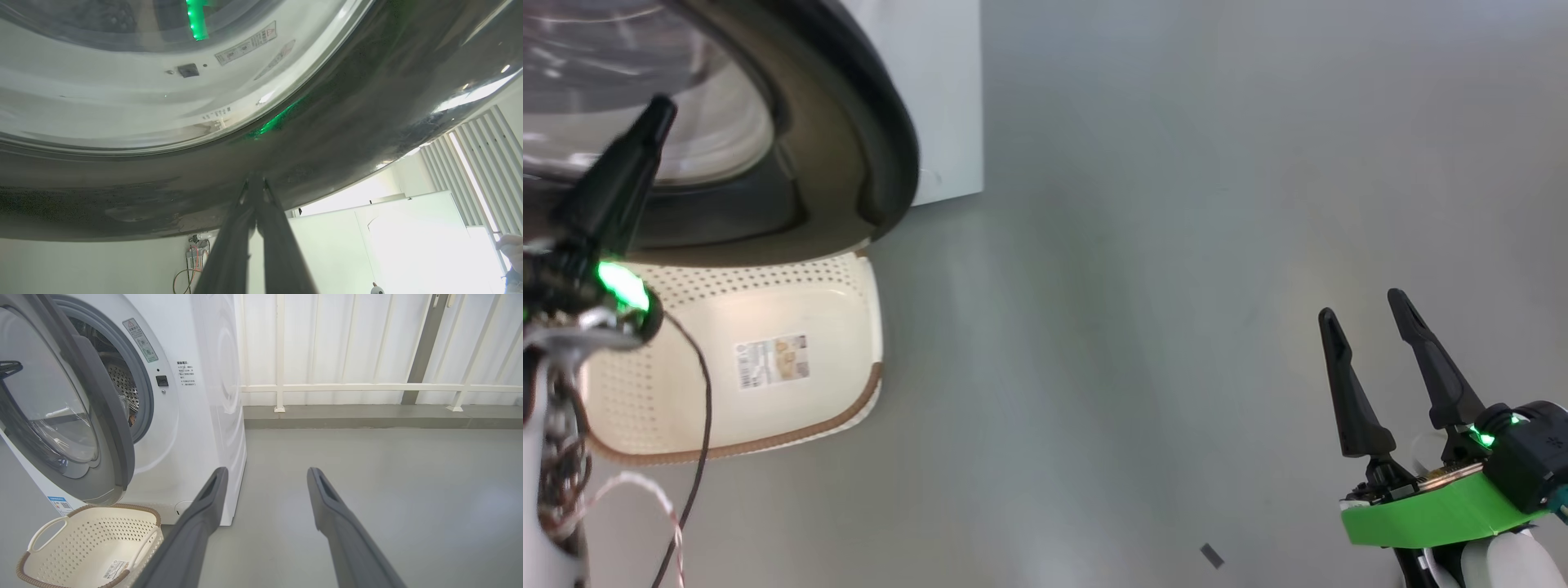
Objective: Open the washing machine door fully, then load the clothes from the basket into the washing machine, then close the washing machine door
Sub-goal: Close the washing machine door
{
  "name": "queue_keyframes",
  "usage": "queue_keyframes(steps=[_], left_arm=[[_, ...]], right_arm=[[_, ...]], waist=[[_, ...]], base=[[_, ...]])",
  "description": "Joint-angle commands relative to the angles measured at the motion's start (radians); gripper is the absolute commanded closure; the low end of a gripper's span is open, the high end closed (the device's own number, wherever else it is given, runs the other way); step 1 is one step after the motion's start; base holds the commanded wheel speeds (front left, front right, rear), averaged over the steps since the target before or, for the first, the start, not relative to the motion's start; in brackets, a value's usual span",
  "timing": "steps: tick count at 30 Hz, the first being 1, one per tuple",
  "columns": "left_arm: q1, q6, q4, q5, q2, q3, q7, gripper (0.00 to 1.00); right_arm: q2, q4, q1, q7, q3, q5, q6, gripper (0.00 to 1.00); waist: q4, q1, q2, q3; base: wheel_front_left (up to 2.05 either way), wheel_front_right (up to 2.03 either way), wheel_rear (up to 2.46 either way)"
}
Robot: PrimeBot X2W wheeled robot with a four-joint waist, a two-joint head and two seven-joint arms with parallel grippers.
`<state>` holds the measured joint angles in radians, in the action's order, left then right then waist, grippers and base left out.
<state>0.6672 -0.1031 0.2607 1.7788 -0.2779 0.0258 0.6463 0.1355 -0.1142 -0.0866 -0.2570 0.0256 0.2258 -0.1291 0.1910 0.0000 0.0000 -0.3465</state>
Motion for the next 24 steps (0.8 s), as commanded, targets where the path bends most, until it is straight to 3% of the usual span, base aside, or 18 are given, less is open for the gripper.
queue_keyframes(steps=[1, 3, 4, 6, 7, 16, 22, 24], left_arm=[[-0.03, -0.016, -0.041, 0.003, -0.04, 0.045, -0.011, 1.0], [-0.072, -0.02, -0.059, 0.014, -0.031, 0.071, -0.025, 1.0], [-0.092, -0.022, -0.071, 0.018, -0.025, 0.083, -0.033, 0.91], [-0.134, -0.024, -0.094, 0.02, -0.011, 0.106, -0.051, 0.39], [-0.156, -0.025, -0.107, 0.018, -0.006, 0.115, -0.057, 0.0], [-0.304, -0.027, -0.225, -0.037, 0.06, 0.188, -0.141, 0.0], [-0.363, -0.027, -0.278, -0.18, 0.102, 0.241, -0.294, 0.0], [-0.395, -0.027, -0.306, -0.29, 0.091, 0.225, -0.349, 0.0]], right_arm=[[0.016, -0.027, -0.004, -0.005, 0.023, -0.005, -0.002, 0.0], [0.021, -0.028, -0.002, -0.005, 0.025, -0.006, -0.002, 0.0], [0.023, -0.028, 0.0, -0.005, 0.024, -0.007, -0.002, 0.0], [0.025, -0.028, 0.005, -0.005, 0.02, -0.009, -0.002, 0.0], [0.027, -0.029, 0.006, -0.005, 0.021, -0.01, -0.002, 0.0], [0.041, -0.028, 0.028, -0.005, 0.02, -0.018, -0.002, 0.0], [0.048, -0.025, 0.039, -0.005, 0.025, -0.021, -0.002, 0.0], [0.05, -0.024, 0.045, -0.005, 0.023, -0.022, -0.002, 0.0]], waist=[[-0.03, 0.0, 0.0, 0.012], [-0.048, 0.0, 0.0, 0.019], [-0.058, 0.0, 0.0, 0.021], [-0.079, 0.0, 0.0, 0.029], [-0.087, 0.0, 0.0, 0.033], [-0.151, 0.0, 0.0, 0.077], [-0.16, 0.0, 0.0, 0.111], [-0.16, 0.0, 0.0, 0.121]], base=[[0.0, 0.0, 0.0], [0.0, 0.0, 0.0], [0.0, 0.0, 0.0], [0.0, 0.0, 0.0], [0.0, 0.0, 0.0], [0.0, 0.0, 0.0], [0.0, 0.0, 0.0], [0.0, 0.0, 0.0]])
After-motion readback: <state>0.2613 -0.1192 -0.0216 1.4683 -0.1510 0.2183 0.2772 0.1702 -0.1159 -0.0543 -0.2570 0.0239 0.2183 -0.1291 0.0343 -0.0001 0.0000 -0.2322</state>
